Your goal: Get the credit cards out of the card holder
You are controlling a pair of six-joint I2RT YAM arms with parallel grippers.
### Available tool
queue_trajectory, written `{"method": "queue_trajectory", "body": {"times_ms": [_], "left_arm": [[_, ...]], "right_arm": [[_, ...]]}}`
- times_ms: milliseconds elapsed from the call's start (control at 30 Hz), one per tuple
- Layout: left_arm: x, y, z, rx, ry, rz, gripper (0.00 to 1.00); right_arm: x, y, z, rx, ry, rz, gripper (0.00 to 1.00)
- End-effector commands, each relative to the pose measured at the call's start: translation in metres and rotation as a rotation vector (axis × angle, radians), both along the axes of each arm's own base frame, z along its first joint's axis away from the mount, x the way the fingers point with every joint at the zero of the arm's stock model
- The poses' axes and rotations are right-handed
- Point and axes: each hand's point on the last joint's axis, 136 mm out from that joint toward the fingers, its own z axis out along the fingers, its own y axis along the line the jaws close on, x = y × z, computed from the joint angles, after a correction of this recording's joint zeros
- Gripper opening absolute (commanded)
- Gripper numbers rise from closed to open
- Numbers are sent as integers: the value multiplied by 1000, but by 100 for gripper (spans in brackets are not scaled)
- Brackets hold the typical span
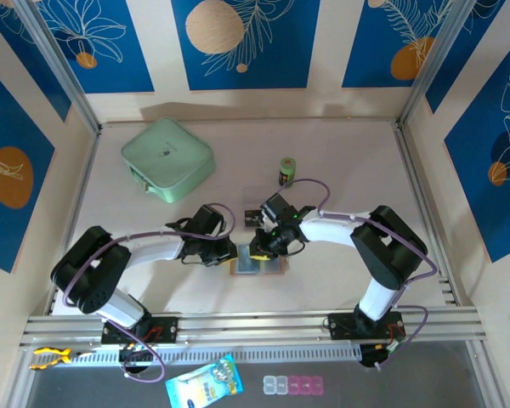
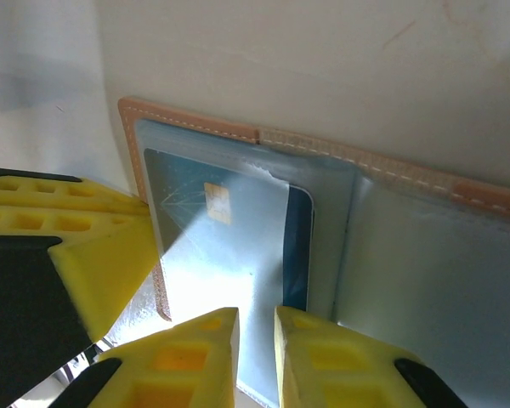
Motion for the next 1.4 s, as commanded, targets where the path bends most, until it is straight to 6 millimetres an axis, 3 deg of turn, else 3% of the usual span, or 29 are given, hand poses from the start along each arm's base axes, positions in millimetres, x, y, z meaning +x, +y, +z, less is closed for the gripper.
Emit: {"method": "queue_trajectory", "body": {"times_ms": [0,467,767,967,1167,1367], "left_arm": [[-7,7,-13,61,30,-14,16],[-4,3,-5,49,17,-25,15],[4,-2,21,21,-31,-37,14],[3,-20,33,-23,-48,-78,6],[-5,-32,23,-23,-19,-100,3],[-9,-19,9,45,-10,-103,0]], "right_arm": [[-7,-14,-12,-66,33,0,21],[1,-22,7,-91,-57,-1,22],[3,-23,18,-66,-82,-4,22],[2,-22,20,-39,-81,-8,22],[0,-16,16,-11,-53,-4,22],[-3,-9,11,9,-27,9,22]]}}
